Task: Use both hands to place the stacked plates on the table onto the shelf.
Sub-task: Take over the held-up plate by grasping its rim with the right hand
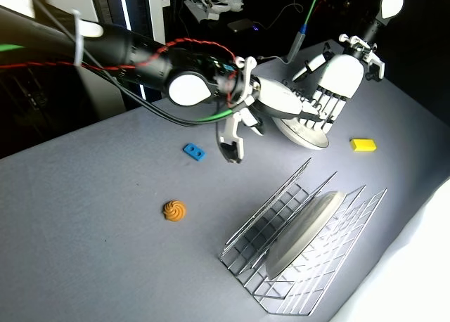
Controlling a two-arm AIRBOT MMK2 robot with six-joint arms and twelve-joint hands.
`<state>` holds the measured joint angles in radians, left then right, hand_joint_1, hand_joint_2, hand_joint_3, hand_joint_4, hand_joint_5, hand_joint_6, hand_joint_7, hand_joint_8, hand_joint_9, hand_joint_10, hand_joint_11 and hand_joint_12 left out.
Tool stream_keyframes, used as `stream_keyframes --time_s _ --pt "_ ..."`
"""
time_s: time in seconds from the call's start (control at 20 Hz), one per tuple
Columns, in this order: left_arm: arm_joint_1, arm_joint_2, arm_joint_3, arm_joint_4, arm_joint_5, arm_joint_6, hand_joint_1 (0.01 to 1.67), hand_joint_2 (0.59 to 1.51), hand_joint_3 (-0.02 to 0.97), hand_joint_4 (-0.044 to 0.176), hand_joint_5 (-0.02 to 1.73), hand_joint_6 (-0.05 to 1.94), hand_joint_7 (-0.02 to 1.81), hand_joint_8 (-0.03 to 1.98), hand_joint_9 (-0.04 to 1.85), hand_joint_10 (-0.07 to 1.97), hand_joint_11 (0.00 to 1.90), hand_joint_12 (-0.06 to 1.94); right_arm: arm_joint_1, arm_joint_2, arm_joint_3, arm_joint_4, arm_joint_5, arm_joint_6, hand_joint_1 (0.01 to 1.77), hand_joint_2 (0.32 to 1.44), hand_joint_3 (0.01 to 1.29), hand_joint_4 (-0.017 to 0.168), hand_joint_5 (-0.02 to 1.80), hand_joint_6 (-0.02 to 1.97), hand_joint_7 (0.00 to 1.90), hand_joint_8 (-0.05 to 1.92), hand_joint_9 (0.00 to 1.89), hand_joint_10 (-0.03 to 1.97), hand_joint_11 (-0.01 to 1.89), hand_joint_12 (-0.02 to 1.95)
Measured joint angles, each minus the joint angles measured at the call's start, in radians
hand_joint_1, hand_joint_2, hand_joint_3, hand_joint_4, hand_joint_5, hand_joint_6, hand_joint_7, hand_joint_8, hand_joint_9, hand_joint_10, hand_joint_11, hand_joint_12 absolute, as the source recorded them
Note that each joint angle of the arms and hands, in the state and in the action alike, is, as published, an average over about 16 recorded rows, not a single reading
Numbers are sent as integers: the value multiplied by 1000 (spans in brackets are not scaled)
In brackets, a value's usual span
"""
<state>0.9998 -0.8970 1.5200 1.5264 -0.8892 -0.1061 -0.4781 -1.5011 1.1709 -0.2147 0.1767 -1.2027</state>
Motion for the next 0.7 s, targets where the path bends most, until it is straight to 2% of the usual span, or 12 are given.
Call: stream_keyframes --time_s 0.15,0.35,0.7 --pt "1 -1 2 -1 -1 0 21 1112 14 -7 -1 -30 -7 -11 -18 -40 47 40 -6 -53 53 5 7 -6 1252 1097 13 2 60 38 19 16 18 17 15 62" --pt "2 -3 5 -1 -4 0 22 1114 14 -7 1 -27 -8 -12 -19 -41 43 39 -12 -106 103 11 18 -13 1227 1100 13 2 135 38 64 16 58 18 17 233" --pt "5 -4 7 -4 -6 0 22 1112 14 -8 4 -23 -8 -14 -20 -44 35 34 -24 -149 134 22 35 -25 1124 1103 13 1 365 48 308 14 294 37 64 759"
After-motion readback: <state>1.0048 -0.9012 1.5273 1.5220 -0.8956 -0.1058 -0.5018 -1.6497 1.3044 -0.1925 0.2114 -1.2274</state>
